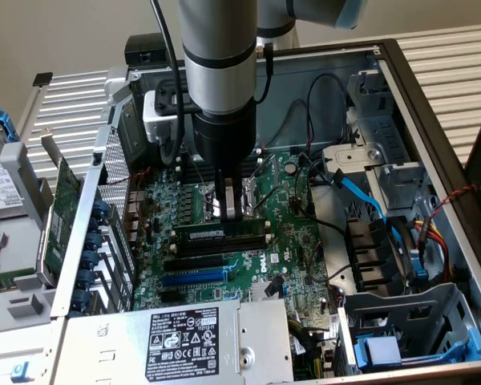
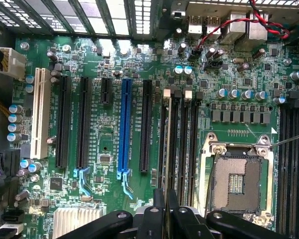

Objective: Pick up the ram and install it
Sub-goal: 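Insert the ram into the slot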

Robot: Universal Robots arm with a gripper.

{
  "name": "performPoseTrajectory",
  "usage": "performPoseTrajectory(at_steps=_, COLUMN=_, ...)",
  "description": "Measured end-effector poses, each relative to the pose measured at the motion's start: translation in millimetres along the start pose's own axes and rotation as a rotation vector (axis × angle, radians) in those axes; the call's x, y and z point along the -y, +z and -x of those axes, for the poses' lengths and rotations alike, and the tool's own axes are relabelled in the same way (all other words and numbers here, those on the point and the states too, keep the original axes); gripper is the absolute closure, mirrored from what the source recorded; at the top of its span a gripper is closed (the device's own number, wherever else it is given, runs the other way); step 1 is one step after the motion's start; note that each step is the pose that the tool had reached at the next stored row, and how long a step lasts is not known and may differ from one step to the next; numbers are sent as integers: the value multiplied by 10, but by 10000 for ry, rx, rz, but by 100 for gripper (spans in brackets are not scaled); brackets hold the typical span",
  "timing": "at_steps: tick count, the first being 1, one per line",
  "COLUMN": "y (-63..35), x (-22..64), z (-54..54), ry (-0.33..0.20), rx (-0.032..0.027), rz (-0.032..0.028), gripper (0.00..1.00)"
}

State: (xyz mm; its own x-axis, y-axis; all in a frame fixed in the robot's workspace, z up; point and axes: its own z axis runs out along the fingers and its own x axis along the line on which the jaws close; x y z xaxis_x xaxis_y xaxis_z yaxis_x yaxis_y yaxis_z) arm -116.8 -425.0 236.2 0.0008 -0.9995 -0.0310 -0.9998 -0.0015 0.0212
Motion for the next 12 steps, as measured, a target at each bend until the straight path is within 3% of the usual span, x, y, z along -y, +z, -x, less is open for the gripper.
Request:
performPoseTrajectory(at_steps=9, y=7, x=-13, z=0, ry=-3, rx=0, rz=-78, gripper=87)
performPoseTrajectory(at_steps=12, y=11, x=-19, z=1, ry=-2, rx=-2, rz=-79, gripper=87)
